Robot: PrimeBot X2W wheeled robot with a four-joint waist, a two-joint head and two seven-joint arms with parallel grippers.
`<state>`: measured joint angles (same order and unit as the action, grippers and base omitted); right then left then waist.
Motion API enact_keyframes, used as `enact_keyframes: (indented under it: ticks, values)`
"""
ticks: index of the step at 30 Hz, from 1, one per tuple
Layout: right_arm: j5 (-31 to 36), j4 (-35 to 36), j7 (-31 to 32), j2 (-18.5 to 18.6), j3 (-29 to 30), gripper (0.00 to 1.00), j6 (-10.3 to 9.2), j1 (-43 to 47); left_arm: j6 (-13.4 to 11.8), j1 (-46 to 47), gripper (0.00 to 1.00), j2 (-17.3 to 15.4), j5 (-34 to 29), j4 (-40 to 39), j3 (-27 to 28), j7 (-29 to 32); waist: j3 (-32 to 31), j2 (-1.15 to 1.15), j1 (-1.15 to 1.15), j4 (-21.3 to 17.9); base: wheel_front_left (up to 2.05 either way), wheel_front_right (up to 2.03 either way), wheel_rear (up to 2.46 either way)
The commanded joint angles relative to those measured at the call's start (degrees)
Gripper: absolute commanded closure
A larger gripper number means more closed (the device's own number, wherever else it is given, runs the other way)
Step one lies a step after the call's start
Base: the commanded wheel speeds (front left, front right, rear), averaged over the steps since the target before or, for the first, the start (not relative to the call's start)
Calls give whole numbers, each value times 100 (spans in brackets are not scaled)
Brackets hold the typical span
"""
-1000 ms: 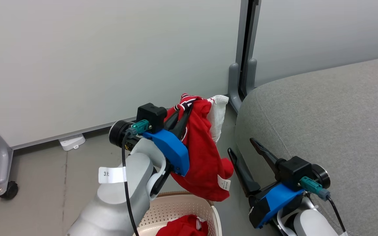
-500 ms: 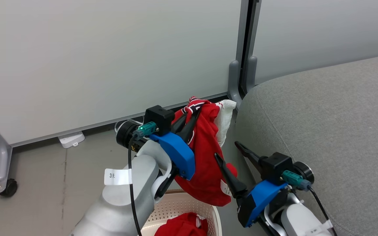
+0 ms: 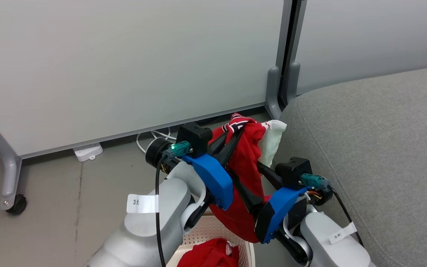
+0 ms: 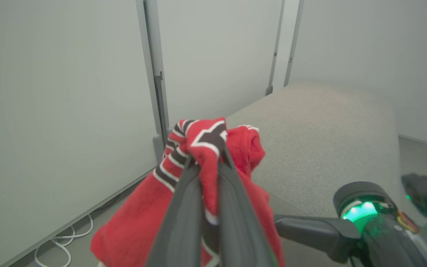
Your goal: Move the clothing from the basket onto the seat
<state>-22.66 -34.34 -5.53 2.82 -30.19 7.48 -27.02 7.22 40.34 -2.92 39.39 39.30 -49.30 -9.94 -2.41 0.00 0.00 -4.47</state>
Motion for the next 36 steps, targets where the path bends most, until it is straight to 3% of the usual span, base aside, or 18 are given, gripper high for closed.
enact_keyframes:
  ticks: [1, 6, 7, 8, 19, 36]
  values:
    - [-106, -130, -67, 16, -100, 0, 3, -154, 42, 31, 100, 3, 37, -34, -40, -2, 0, 0, 0, 1, 0, 0, 0]
    - [-307, -520, -172, 15, -369, 0, 3, -395, 42, 28, 100, 3, 107, -108, -104, -2, 6, 0, 0, -13, 0, 0, 0]
    - [-309, -610, -203, 16, -409, 39, 3, -452, 42, 25, 100, 2, 136, -124, -119, -4, 5, 0, 0, -16, 0, 0, 0]
    - [-280, -696, -244, 15, -447, 100, 3, -515, 43, 26, 100, 3, 150, -136, -132, -6, 5, 0, 0, -18, 0, 0, 0]
    - [-175, -1226, -420, 15, -684, 100, 2, -727, 32, 54, 100, 4, 234, -54, -181, -49, -9, 0, 0, -76, 0, 0, 0]
    - [-54, -1368, -497, 15, -709, 100, 3, -787, 22, 71, 100, -29, 345, 50, -165, -102, -15, 0, 0, -137, 0, 0, 0]
